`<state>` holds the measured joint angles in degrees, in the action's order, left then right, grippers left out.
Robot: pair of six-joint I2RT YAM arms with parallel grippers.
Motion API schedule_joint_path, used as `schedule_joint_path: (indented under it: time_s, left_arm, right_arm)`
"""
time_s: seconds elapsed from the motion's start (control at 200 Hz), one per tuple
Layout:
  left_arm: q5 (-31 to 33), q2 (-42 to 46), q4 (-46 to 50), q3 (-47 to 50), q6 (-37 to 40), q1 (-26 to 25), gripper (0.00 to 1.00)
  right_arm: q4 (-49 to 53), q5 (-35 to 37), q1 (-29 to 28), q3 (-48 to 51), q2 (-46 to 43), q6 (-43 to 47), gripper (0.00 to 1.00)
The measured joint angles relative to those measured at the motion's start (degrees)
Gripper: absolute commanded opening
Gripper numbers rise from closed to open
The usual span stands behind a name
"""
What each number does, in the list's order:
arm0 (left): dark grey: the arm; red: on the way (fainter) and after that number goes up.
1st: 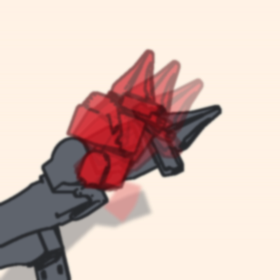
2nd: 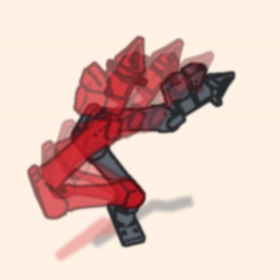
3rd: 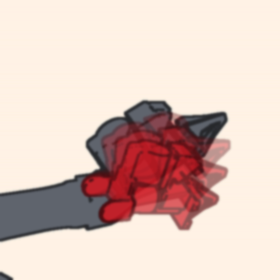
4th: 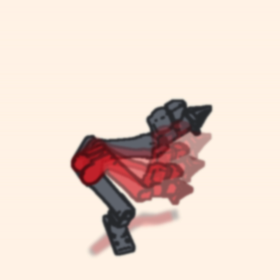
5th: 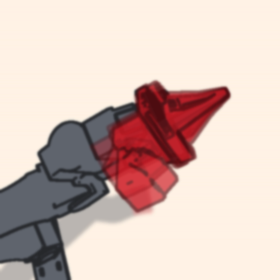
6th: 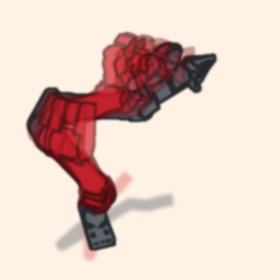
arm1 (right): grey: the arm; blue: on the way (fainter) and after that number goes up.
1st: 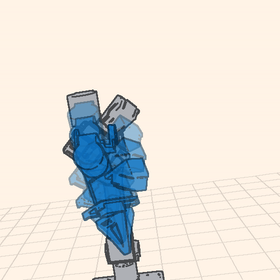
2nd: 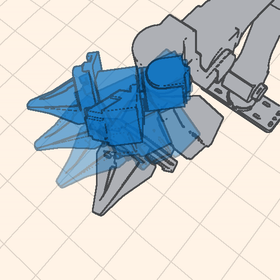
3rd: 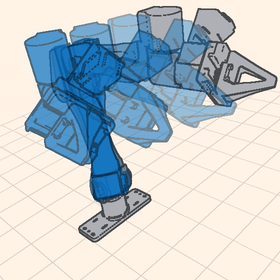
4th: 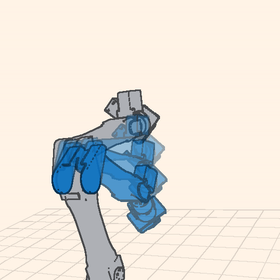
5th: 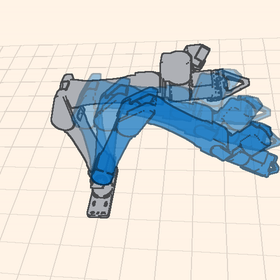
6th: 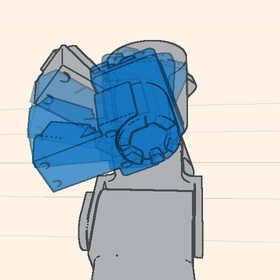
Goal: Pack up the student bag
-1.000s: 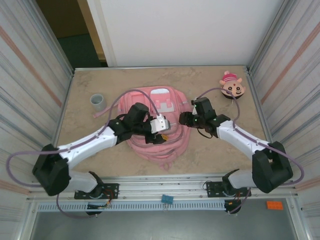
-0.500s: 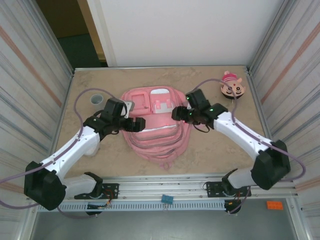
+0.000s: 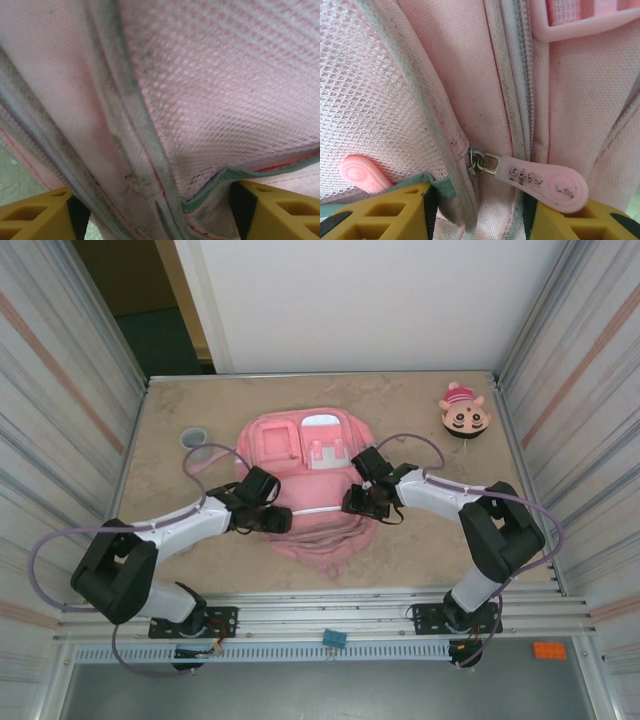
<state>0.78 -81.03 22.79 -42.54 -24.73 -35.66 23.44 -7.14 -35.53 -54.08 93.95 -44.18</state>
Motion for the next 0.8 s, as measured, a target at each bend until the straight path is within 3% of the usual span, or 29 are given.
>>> schedule_joint_path:
  time_s: [0.291,0.496,0.702,0.777,0.797]
  left_arm:
    - [1.33,-12.33,-6.19,-11.34,2.01,-0.04,0.75]
    - [1.49,-16.41,-8.0,-16.41,3.48,1.11,0.78]
    - [4.33,-8.83,-6.05,-17.18,4.81,1.75,0.87]
    - [7.32,-0.87,-7.02,-16.28,6.27,2.47,0.91]
    - [8.44,1.6,-7.98,-15.61,6.97,2.73,0.91]
  right_arm:
    - [-3.13,-0.35,9.46,-0.72,1.01,1.86,0.48]
    - [-2.43,-0.15,12.02,-3.74,3.04,4.48,0.48]
    - [3.23,3.1,11.76,-4.57,-3.76,8.24,0.57]
    - [5.7,5.55,11.82,-4.68,-11.02,9.99,0.66]
    - [5.99,6.34,11.87,-4.68,-13.11,10.62,0.73]
